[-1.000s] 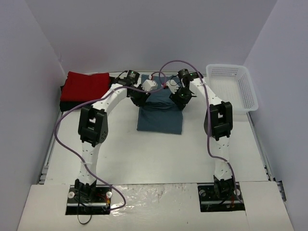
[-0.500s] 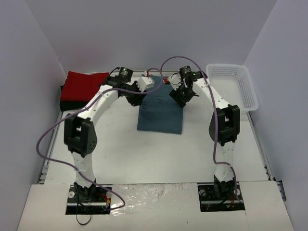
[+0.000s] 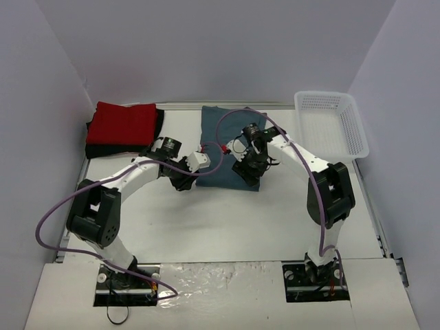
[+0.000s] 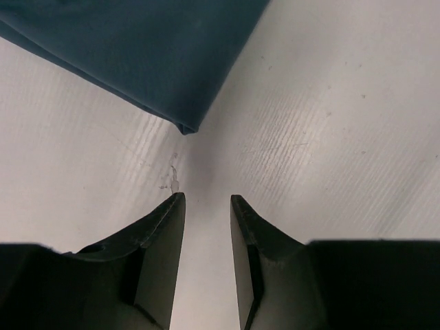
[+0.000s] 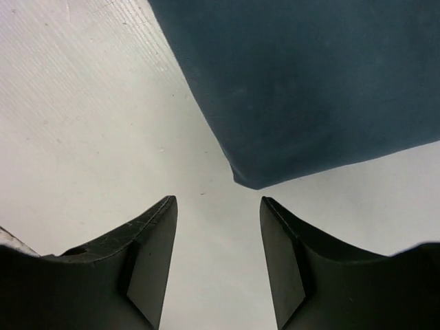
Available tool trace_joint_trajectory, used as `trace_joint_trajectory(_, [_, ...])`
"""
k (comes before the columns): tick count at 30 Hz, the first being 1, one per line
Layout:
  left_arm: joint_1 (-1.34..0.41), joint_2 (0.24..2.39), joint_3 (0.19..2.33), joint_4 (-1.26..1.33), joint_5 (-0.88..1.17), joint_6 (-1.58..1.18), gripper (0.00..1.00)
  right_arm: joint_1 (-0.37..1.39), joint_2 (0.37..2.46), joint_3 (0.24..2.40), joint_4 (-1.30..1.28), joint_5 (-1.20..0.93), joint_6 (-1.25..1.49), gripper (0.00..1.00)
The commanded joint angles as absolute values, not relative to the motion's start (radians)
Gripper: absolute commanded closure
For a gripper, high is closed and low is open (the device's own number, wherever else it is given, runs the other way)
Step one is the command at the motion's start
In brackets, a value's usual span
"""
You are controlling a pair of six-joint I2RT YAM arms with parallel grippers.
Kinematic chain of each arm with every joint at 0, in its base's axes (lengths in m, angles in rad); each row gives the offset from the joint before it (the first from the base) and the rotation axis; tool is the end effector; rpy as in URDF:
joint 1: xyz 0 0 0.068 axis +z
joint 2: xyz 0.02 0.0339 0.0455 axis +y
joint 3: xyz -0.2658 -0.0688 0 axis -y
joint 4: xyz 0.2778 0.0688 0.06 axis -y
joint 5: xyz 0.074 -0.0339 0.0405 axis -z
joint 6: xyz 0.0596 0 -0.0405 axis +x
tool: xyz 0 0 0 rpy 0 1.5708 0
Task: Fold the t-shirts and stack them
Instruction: Grab one side of the 2/3 rectangular tshirt with both arms
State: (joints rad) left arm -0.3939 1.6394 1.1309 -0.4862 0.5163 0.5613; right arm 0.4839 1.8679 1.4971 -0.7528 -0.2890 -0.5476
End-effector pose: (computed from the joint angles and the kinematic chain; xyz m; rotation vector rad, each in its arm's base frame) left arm 0.3383 -0.1725 0.1903 1.3059 2.1030 -0.5882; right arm 0.3773 0.2175 0.2047 -1.3902 2.2735 0.3681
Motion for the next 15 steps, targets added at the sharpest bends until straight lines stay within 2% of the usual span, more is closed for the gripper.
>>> trace_joint_trajectory(1, [-0.402,1.629,1.131,-0.341,0.522,0.54,0.69,0.476,1.828,1.482,-0.756,-0.334,-0.541,0.53])
trace_joint_trajectory(15, [-0.402,1.776,1.232,-0.331,0.595,0.508,0.69,0.465,1.921,1.453,-0.753,-0.261,-0.548,0.55])
